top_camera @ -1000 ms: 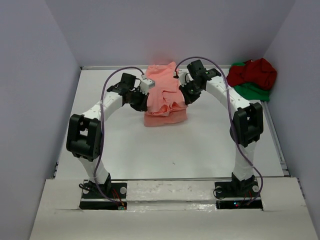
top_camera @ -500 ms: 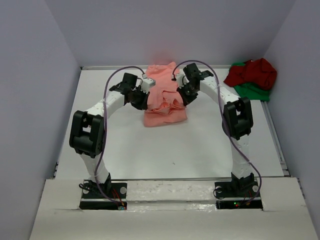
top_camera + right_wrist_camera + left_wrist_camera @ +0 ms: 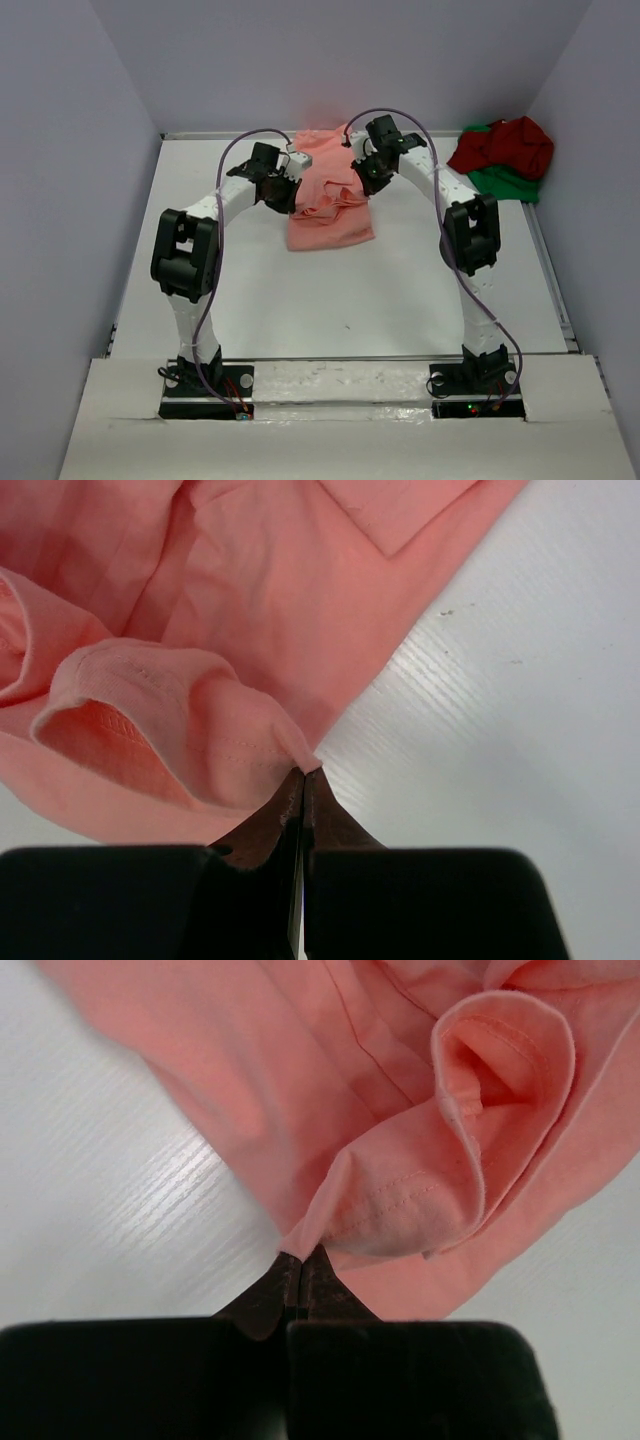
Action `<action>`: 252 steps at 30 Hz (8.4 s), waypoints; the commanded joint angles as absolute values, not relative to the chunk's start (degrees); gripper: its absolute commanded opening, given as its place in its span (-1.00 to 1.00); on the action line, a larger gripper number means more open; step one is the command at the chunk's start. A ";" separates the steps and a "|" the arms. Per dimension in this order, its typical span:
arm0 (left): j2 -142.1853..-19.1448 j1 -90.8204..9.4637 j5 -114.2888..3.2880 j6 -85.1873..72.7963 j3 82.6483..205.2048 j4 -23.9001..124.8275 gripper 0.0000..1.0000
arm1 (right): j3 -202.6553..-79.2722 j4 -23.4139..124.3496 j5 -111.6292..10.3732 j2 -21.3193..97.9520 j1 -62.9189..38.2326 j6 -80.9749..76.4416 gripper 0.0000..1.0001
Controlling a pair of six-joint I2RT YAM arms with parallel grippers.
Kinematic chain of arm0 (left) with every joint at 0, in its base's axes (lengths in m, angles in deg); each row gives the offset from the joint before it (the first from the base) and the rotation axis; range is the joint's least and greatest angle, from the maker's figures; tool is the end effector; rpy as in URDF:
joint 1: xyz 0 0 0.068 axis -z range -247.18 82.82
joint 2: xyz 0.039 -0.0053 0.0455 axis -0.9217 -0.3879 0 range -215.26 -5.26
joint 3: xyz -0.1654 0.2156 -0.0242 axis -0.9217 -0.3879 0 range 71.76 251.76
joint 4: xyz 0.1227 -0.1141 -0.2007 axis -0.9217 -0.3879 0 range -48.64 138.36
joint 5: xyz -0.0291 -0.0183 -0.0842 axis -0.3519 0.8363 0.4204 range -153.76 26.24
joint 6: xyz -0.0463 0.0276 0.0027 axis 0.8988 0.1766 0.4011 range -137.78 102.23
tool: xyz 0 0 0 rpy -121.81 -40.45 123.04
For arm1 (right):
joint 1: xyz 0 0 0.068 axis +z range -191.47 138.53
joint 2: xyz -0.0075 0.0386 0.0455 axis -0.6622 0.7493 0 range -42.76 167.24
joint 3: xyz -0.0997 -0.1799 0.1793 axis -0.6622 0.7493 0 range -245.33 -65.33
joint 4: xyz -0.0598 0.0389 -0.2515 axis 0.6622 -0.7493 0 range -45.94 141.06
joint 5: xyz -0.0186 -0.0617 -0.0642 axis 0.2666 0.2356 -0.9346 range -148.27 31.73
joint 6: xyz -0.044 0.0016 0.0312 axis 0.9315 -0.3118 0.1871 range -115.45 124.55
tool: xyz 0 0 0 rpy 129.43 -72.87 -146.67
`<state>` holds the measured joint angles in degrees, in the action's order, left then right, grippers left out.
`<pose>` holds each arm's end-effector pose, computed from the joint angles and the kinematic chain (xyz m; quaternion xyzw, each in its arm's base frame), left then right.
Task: Fold and stack the t-shirts
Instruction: Fold the folded rectangular tshirt in 1/3 of the way
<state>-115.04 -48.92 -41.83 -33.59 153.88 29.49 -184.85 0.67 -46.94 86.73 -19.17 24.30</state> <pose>0.4022 -0.1467 0.2236 0.3345 0.8513 -0.1844 0.3597 0.4539 0.1937 0.2392 -0.3687 0.8889 0.1011 0.2522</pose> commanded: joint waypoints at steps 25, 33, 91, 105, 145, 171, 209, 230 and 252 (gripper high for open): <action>-116.62 -48.02 -49.00 -34.91 157.80 34.03 -0.96 | -194.61 6.06 -50.97 95.66 -20.38 26.70 -0.19; -115.22 -47.23 -53.47 -35.00 158.94 35.70 0.09 | -194.53 6.68 -54.48 94.17 -20.38 27.57 0.02; -56.41 -75.00 -75.01 -35.88 117.73 42.30 0.98 | -200.42 -4.58 -32.61 94.34 -5.08 31.97 -1.00; -57.82 -76.32 -72.11 -35.62 117.99 41.42 0.98 | -205.95 2.28 -35.85 100.06 -5.08 33.81 -1.00; -56.06 -79.04 -52.88 -36.58 120.10 36.50 0.98 | -185.04 37.09 -85.42 85.57 -5.69 44.62 -1.00; -61.16 -78.96 -36.78 -35.70 119.22 33.51 0.93 | -149.44 10.55 -60.50 58.39 -11.06 20.47 -0.03; -62.30 -78.96 -38.98 -35.44 118.69 33.86 0.92 | -168.78 4.57 -48.87 77.92 -17.56 20.90 -0.08; -61.51 -78.96 -39.41 -35.27 118.52 34.21 0.91 | -168.59 1.58 -39.99 79.57 -17.56 21.95 -0.07; -61.77 -78.96 -39.68 -35.62 118.34 34.30 0.92 | -177.13 -2.64 -36.39 88.45 -17.56 22.92 -0.10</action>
<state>-62.51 -78.86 -39.95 -35.67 117.65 33.09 -174.52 -0.90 -38.08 87.67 -17.79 22.37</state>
